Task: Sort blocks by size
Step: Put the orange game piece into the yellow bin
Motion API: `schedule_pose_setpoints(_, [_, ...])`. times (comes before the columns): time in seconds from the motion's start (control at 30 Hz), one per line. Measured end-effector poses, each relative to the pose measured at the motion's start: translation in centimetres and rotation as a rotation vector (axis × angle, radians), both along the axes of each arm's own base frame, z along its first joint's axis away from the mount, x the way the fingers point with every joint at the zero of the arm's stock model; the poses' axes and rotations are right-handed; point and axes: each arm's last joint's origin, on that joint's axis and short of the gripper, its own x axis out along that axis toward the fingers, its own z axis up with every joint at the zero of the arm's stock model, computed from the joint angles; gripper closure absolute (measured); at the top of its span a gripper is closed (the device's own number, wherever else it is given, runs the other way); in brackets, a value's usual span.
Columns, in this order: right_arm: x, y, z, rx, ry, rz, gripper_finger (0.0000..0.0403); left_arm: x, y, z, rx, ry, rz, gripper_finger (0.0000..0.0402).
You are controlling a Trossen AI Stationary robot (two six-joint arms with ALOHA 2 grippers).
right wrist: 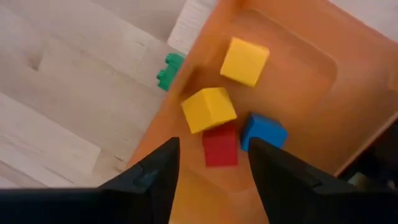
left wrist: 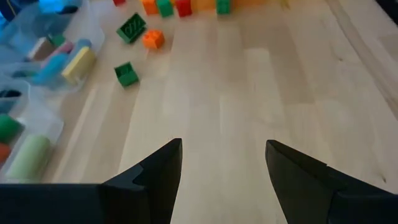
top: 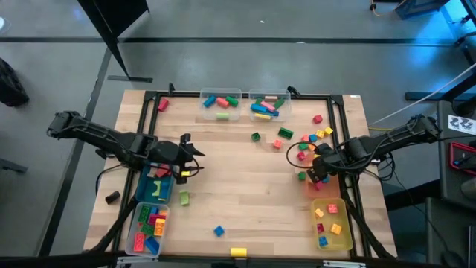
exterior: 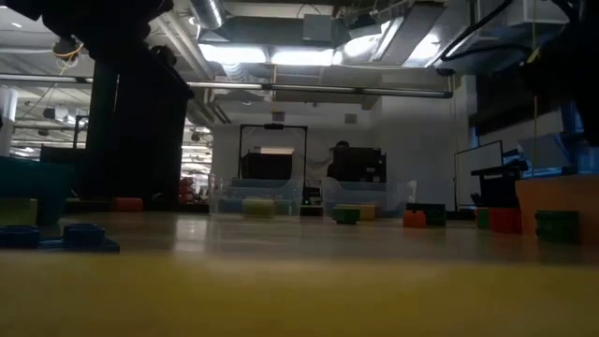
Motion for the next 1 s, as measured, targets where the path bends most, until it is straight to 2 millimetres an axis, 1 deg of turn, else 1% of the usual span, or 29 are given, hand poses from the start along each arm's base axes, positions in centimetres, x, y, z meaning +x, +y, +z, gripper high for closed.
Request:
schedule_pose_setpoints(0.1, [-0.1, 0.0, 0.0, -0.004, 0.011, 0.0, 0.0188, 0.1, 0.0, 0.2, 0.022, -0.019, -0.005, 0.0185])
schedule_pose_setpoints(0.2, [0.2, 0.1, 0.0, 0.007, -0.021, 0.0, 0.0174, -0.2, 0.2, 0.7, 0.069, -0.053, 0.036, 0.0185])
schedule_pose_setpoints(0.33, [1.2, 0.4, 0.3, 0.042, -0.124, 0.004, 0.0169, -1.4, 0.8, 1.9, 0.108, -0.124, 0.115, 0.0185])
schedule_pose_setpoints(0.47, [2.4, 0.6, 0.9, 0.017, -0.285, 0.016, 0.0169, -3.0, 1.1, 3.1, 0.11, -0.19, 0.108, 0.0185])
schedule_pose_setpoints(0.6, [3.7, 0.6, 1.7, -0.126, -0.472, 0.027, 0.0169, -4.9, 1.5, 3.8, 0.092, -0.219, 0.117, 0.0185])
schedule_pose_setpoints(0.67, [4.4, 0.5, 2.1, -0.239, -0.556, 0.049, 0.0169, -5.7, 1.7, 4.0, 0.077, -0.227, 0.124, 0.0185])
schedule_pose_setpoints(0.77, [5.8, 0.5, 2.4, -0.432, -0.632, 0.14, 0.0169, -6.5, 1.9, 4.1, 0.066, -0.237, 0.129, 0.0185])
schedule_pose_setpoints(0.87, [7.6, 0.5, 2.1, -0.583, -0.646, 0.263, 0.0169, -7.0, 2.0, 4.2, 0.063, -0.242, 0.13, 0.0185])
schedule_pose_setpoints(0.93, [8.7, 0.3, 1.5, -0.636, -0.63, 0.327, 0.0169, -7.2, 2.0, 4.3, 0.062, -0.252, 0.13, 0.0185])
schedule_pose_setpoints(1.0, [9.8, -0.4, 0.6, -0.663, -0.584, 0.352, 0.0169, -7.3, 2.0, 4.4, 0.061, -0.257, 0.13, 0.0185])
